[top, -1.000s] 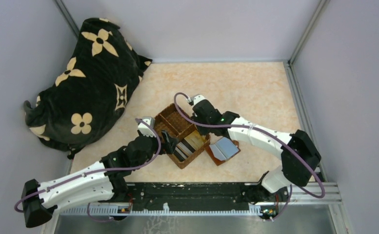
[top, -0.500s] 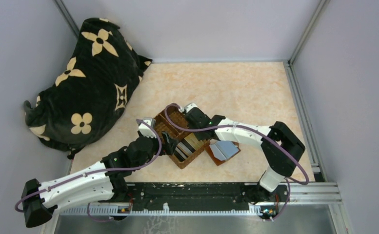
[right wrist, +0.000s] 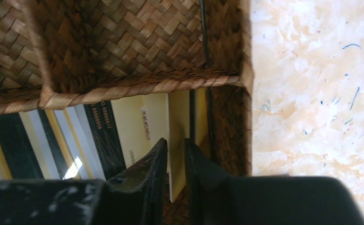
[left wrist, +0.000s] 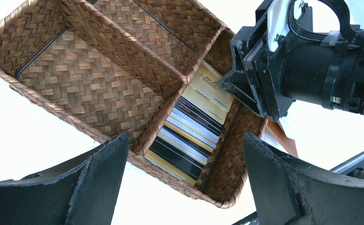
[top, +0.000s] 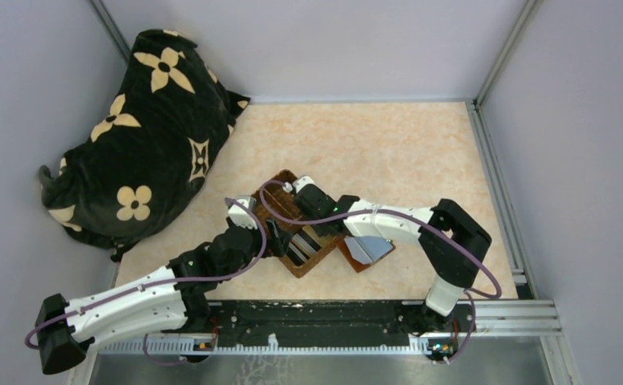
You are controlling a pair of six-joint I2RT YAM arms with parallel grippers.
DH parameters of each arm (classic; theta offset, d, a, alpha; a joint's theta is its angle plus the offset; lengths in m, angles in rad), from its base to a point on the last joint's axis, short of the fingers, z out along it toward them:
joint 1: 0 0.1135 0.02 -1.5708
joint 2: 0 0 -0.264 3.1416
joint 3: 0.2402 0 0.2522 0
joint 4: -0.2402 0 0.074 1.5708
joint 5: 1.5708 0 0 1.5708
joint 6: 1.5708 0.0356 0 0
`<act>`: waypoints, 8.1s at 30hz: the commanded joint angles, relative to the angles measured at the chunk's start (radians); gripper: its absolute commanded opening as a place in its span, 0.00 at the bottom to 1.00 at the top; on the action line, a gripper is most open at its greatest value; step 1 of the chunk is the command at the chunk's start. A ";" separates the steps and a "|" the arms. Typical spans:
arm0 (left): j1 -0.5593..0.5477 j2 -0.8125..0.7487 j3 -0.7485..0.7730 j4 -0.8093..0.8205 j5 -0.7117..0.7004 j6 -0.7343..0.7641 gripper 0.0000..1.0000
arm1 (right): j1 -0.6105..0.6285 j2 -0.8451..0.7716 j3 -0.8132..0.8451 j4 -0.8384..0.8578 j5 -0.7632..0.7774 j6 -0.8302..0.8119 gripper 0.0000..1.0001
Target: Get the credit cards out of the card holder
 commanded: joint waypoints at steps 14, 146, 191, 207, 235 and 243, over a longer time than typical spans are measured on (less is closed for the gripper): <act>-0.004 0.032 -0.011 0.058 0.061 0.047 0.84 | 0.040 -0.276 -0.003 0.051 0.023 0.087 0.29; -0.234 0.902 0.389 0.305 0.060 -0.503 0.66 | -0.260 -0.868 -0.495 -0.084 -0.037 0.302 0.31; -0.093 0.673 0.388 0.168 0.237 -0.077 0.00 | -0.259 -0.797 -0.519 -0.004 -0.065 0.315 0.00; -0.061 0.869 0.395 0.362 0.393 -0.057 0.00 | -0.273 -0.735 -0.508 0.040 -0.072 0.318 0.00; -0.060 0.893 0.240 0.446 0.486 -0.097 0.00 | -0.284 -0.456 -0.511 0.231 -0.128 0.321 0.27; -0.102 0.861 0.328 0.425 0.557 -0.023 0.00 | -0.284 -0.422 -0.526 0.262 -0.139 0.326 0.27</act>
